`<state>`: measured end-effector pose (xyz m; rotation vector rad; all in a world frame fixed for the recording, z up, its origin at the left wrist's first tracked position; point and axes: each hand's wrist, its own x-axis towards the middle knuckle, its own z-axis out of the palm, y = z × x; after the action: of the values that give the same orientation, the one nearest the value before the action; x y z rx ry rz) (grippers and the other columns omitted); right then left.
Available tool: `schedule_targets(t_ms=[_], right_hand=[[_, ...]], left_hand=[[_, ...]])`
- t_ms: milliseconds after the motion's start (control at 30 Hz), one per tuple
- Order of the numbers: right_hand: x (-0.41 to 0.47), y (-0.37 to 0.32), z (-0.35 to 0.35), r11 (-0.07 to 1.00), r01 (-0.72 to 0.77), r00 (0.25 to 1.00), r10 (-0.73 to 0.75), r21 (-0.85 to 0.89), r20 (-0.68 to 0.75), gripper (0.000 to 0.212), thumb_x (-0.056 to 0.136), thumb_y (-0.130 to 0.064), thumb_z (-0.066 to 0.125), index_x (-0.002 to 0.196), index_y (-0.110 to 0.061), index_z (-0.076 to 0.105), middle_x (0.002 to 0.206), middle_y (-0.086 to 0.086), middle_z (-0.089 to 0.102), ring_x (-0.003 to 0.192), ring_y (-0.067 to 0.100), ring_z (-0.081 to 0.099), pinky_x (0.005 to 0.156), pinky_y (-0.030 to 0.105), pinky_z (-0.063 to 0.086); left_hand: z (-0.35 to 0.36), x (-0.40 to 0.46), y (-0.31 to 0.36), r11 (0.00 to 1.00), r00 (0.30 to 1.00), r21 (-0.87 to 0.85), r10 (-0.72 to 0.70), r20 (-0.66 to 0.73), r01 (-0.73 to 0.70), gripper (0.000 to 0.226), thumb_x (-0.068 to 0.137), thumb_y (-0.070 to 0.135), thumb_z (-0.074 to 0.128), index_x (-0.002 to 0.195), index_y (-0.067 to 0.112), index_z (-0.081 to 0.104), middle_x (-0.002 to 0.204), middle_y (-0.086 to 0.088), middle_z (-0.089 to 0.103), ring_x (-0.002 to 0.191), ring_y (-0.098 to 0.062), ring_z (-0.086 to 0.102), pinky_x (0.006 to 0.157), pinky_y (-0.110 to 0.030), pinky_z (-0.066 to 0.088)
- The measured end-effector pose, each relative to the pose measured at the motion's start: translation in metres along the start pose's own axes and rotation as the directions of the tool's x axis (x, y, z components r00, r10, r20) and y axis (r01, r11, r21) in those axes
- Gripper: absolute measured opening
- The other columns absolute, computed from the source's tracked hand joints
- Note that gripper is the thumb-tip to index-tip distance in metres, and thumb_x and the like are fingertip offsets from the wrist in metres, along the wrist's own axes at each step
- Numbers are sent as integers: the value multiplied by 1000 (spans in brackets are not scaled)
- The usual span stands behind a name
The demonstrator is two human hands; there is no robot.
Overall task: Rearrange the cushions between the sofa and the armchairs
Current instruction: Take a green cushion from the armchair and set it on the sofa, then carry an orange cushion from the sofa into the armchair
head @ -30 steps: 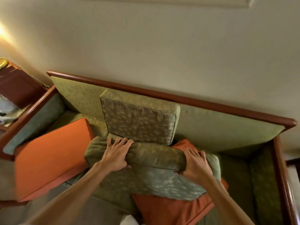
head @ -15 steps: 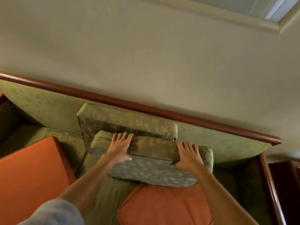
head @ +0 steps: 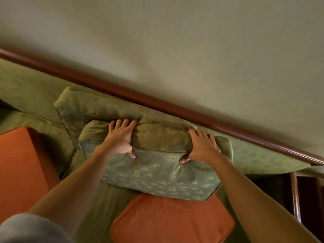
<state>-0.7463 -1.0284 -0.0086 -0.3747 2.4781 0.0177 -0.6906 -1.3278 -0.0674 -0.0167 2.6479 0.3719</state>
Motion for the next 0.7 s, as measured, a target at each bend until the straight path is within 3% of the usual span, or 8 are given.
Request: schedule_targets(t_ms=[167,267,367,433,533,633,667,700], right_hand=[[-4,4,4,999,42,998,-42,1,-41,132,49,-76,81,153,-22,22,157,5,29,147,28,21,120,57,10],[-9,7,9,997,74,987,-77,-26,-140,128,47,-78,81,149,-22,28,150,7,30,142,31,20,118,57,16],[-19,12,22,986,142,933,-163,-90,-321,122,46,-79,80,143,-23,34,141,7,34,133,30,27,114,50,23],[-32,13,28,969,204,874,-244,-137,-421,116,50,-77,80,142,-22,35,140,8,37,131,30,30,113,48,23],[-63,16,38,919,329,720,-392,-216,-573,101,61,-64,83,139,-16,40,142,14,40,133,34,32,115,50,21],[-128,28,80,836,537,522,-432,-110,-735,70,77,-47,78,131,-14,49,135,11,47,125,29,39,111,47,26],[-150,36,103,789,614,510,-417,-20,-752,61,81,-46,76,127,-14,51,131,8,48,121,26,41,107,44,29],[-169,48,132,746,660,546,-396,88,-738,55,83,-44,74,124,-14,53,127,5,49,118,22,42,103,40,31]], left_hand=[[3,-20,7,999,994,-48,-25,-105,20,127,39,54,95,146,27,33,135,-1,41,131,-29,32,116,-47,17],[9,-39,20,995,973,-63,-84,-217,72,120,42,50,96,145,29,38,135,0,45,133,-28,35,119,-46,16],[27,-65,38,982,908,-109,-183,-377,152,119,52,37,97,151,27,32,149,-4,39,144,-29,27,124,-45,11],[46,-87,64,958,847,-180,-283,-450,224,114,66,22,90,157,23,21,162,-6,23,153,-27,12,125,-46,7],[75,-121,132,856,743,-449,-472,-475,256,104,80,22,78,160,21,13,168,-4,4,155,-25,2,125,-44,14],[116,-158,199,656,715,-731,-601,-356,187,100,80,32,81,159,19,21,165,-5,21,149,-27,23,118,-41,28],[135,-171,215,577,705,-793,-645,-295,196,99,79,38,83,158,19,26,162,-6,30,147,-26,30,117,-41,32],[155,-185,229,513,695,-832,-677,-241,211,99,77,44,84,156,18,31,158,-6,38,144,-24,36,115,-40,35]])
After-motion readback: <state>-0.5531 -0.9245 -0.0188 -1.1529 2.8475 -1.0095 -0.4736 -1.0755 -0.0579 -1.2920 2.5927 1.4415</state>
